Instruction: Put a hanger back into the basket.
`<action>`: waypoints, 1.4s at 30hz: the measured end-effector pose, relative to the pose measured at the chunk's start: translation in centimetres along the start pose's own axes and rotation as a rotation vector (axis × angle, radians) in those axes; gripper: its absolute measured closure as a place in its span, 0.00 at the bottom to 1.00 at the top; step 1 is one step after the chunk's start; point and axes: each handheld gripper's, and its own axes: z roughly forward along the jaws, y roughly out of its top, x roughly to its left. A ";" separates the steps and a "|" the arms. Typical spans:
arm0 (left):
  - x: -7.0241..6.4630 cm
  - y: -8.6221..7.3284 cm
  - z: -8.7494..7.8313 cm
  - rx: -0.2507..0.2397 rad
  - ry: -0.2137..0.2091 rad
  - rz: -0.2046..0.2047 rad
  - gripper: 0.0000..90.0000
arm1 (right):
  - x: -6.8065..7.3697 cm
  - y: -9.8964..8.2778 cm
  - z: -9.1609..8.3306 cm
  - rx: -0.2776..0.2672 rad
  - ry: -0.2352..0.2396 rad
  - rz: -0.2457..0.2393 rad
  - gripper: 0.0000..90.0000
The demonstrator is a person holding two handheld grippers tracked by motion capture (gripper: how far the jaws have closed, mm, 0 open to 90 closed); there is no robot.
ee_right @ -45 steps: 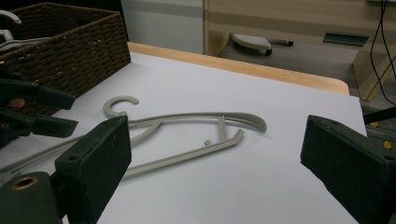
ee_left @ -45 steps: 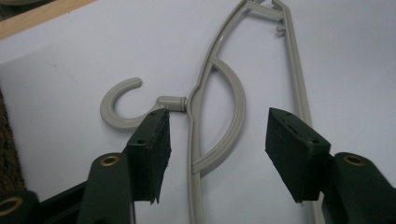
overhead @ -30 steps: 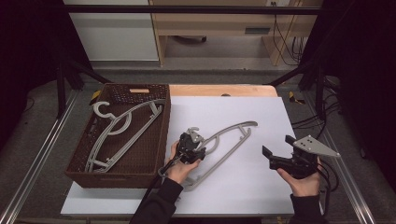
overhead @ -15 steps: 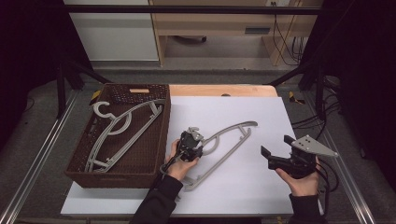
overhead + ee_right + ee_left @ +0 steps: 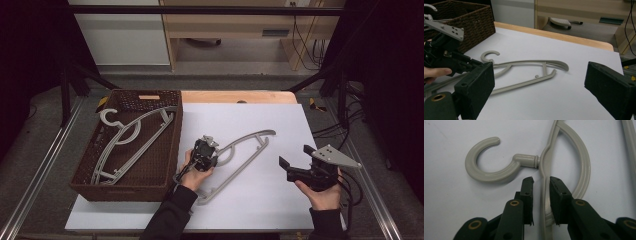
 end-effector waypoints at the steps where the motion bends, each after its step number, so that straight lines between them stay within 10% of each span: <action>1: 0.0 0.0 0.0 0.001 0.000 -0.006 0.84 | 0.0 0.0 0.1 0.002 0.001 -0.003 0.10; 13: -0.2 0.6 -0.4 0.030 -0.011 -0.027 0.92 | 0.0 -0.1 0.3 0.012 0.004 -0.002 0.10; 42: -1.3 2.1 -7.2 -0.188 -0.023 0.020 0.92 | -0.2 -0.1 0.1 0.004 -0.004 0.000 0.10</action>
